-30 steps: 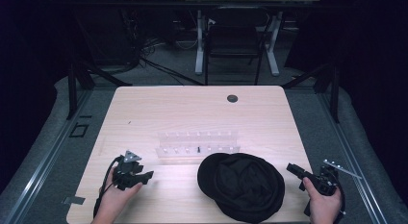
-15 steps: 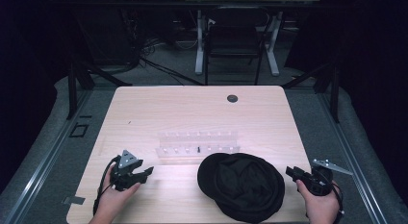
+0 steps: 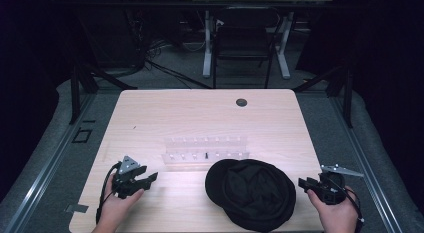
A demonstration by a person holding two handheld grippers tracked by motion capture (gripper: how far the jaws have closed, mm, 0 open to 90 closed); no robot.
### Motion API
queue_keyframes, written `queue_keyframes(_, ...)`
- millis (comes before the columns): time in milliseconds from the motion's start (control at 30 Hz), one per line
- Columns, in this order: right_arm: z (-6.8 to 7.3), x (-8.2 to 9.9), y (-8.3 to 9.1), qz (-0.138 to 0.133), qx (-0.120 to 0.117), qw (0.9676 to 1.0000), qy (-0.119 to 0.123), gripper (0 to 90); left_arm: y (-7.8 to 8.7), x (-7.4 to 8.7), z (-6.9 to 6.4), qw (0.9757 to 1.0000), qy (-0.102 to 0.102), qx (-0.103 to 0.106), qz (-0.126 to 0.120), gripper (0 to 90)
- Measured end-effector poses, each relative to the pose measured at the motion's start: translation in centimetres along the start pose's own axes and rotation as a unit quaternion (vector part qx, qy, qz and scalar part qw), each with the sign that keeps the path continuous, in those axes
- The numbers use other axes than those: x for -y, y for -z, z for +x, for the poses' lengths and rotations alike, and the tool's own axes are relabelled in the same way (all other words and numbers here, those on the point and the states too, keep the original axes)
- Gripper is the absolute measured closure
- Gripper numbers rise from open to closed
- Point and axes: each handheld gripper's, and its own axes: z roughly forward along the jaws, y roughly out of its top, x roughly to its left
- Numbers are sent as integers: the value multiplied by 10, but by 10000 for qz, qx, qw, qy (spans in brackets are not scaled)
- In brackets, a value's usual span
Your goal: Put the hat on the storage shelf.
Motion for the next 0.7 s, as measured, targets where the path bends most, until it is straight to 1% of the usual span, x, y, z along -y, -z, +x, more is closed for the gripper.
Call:
queue_keyframes(67, 3, -1, 1, 140, 0, 9999, 13, 683, 1, 0, 0, 10000, 1, -16, 47, 477)
queue_keyframes(133, 5, -1, 2, 242, -49, 9997, 29, 681, 0, 1, 0, 10000, 36, -22, -15, 477)
queue_keyframes(167, 6, -2, 2, 257, -36, 9997, 46, 683, 1, 1, 1, 10000, 38, -13, 25, 477)
queue_keyframes(200, 6, -2, 3, 276, -51, 9996, 33, 696, 0, 1, 1, 10000, 59, -17, 0, 476)
queue_keyframes(233, 7, -3, 4, 334, -119, 9994, -10, 720, 0, 1, 1, 10000, 66, -10, 7, 476)
queue_keyframes(300, 6, -4, 5, 412, -316, 9986, -90, 726, 0, 1, 1, 10000, 69, -19, -6, 476)
queue_keyframes(333, 5, -4, 5, 435, -347, 9984, -109, 724, 1, 0, 1, 10000, 50, -11, 23, 476)
queue_keyframes(367, 3, -5, 6, 498, -374, 9980, -108, 724, 0, 1, 0, 10000, 40, -27, -26, 476)
queue_keyframes(400, 1, -5, 6, 521, -376, 9979, -130, 727, 1, 0, 0, 10000, 28, -20, 28, 477)
queue_keyframes(433, -1, -5, 6, 600, -421, 9972, -162, 727, 1, 0, 0, 10000, 33, -25, 24, 476)
queue_keyframes(467, -2, -4, 6, 609, -481, 9967, -243, 728, 1, 0, 0, 10000, 38, -23, 28, 477)
queue_keyframes(533, -3, -3, 6, 635, -538, 9961, -282, 727, 1, 0, 0, 10000, 37, -56, 49, 477)
queue_keyframes(600, -3, -2, 7, 675, -532, 9958, -303, 726, 1, 0, -1, 10000, 34, -56, 43, 476)
queue_keyframes(633, -3, -1, 5, 615, -555, 9960, -341, 726, 1, 1, -1, 10000, 33, -62, 54, 476)
queue_keyframes(667, -3, -1, 5, 638, -577, 9958, -325, 726, 1, 0, -1, 10000, 26, -51, 82, 476)
queue_keyframes(700, -2, 0, 4, 655, -572, 9957, -327, 729, 0, 1, -1, 10000, 41, -54, 52, 476)
